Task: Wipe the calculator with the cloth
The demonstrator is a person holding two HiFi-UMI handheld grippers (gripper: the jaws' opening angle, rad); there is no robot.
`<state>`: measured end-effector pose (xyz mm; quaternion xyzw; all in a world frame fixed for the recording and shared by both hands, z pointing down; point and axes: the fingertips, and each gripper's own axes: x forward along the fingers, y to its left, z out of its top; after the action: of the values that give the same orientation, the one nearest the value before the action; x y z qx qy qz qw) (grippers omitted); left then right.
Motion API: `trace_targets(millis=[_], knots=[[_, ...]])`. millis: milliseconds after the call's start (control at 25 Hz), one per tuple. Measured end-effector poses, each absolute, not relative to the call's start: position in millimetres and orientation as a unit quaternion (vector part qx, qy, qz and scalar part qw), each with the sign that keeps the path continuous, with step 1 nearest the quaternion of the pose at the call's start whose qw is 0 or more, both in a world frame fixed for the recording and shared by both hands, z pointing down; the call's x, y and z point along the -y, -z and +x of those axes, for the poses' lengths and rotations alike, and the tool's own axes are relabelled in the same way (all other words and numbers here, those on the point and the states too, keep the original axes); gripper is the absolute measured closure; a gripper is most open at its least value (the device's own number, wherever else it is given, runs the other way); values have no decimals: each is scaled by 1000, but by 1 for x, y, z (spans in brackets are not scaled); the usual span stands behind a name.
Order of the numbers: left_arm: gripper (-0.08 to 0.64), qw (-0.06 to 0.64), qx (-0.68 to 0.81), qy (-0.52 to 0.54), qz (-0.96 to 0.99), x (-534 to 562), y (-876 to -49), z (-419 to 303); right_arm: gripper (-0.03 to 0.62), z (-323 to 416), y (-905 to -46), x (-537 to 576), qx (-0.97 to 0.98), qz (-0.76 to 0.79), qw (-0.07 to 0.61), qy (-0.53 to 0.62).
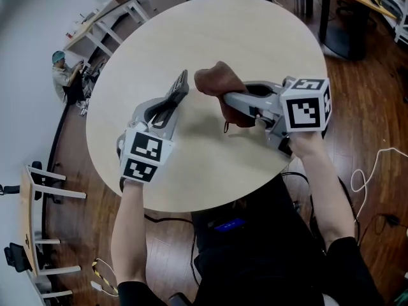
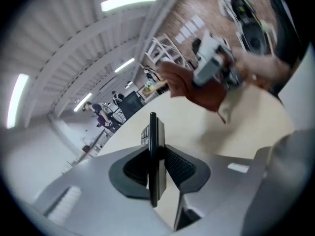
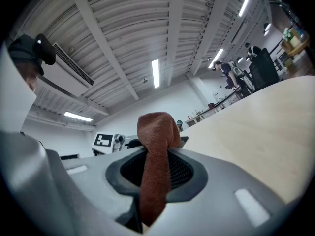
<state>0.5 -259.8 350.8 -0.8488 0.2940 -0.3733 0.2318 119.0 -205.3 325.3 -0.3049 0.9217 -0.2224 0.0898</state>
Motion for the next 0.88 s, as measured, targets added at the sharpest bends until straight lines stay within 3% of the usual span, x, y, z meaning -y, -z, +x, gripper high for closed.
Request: trace_targets(millis=[240,360,600,880], knots=[[476,-139,-269,28,-953,253,-296,-25,508,131,-324,209,-908,-332,137,216],[477,-264,-213,-114,-934,246,-294,-23,508,117,-316,215,-915,-323,143,196],[488,-315,-149,-185,-919,246,-283,-42,508,13,-282,235,-950,-293,53,96],[486,-383,-131,-282,-870,257,-283,-63,508,43,-321,279,-920,-372,1,122]])
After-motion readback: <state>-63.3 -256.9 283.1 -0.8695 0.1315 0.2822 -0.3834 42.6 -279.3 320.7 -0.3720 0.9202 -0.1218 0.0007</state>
